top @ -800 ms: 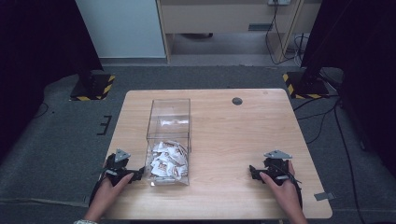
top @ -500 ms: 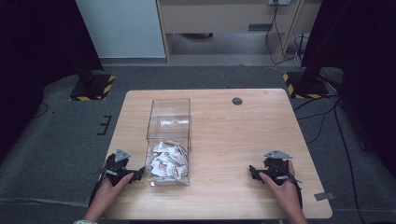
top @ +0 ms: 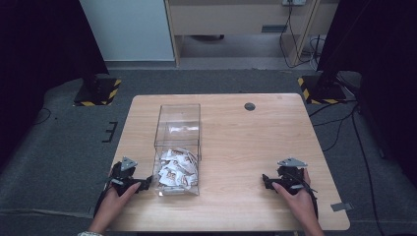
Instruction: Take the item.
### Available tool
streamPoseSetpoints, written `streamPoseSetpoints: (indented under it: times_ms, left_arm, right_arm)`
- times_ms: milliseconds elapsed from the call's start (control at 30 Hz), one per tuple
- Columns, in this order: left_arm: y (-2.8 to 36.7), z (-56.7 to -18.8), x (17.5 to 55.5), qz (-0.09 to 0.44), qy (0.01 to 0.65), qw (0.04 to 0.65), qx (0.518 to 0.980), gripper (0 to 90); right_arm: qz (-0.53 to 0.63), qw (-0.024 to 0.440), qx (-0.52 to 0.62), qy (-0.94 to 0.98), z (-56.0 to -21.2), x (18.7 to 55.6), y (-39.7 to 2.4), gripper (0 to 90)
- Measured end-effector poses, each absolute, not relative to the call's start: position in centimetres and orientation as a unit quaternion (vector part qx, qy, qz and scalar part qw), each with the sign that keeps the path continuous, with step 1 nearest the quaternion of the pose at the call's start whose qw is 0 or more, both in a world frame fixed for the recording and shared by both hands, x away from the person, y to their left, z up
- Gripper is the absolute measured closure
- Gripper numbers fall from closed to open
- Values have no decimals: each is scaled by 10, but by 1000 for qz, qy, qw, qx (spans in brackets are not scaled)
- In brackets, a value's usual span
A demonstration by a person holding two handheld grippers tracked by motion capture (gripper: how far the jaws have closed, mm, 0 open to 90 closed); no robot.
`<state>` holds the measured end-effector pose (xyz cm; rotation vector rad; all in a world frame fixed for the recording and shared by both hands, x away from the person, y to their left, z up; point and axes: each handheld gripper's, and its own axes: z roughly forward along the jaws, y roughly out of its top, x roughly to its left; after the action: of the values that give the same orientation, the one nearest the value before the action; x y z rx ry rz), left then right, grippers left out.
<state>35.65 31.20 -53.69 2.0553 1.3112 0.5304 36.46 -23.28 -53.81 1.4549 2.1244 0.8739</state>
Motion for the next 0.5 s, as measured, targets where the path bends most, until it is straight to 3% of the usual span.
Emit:
streamPoseSetpoints:
  times_ms: [500]
  left_arm:
    - [312, -537, 356, 202, 498, 318, 781, 0]
  right_arm:
    - [334, 205, 507, 767, -525, 358, -229, 69]
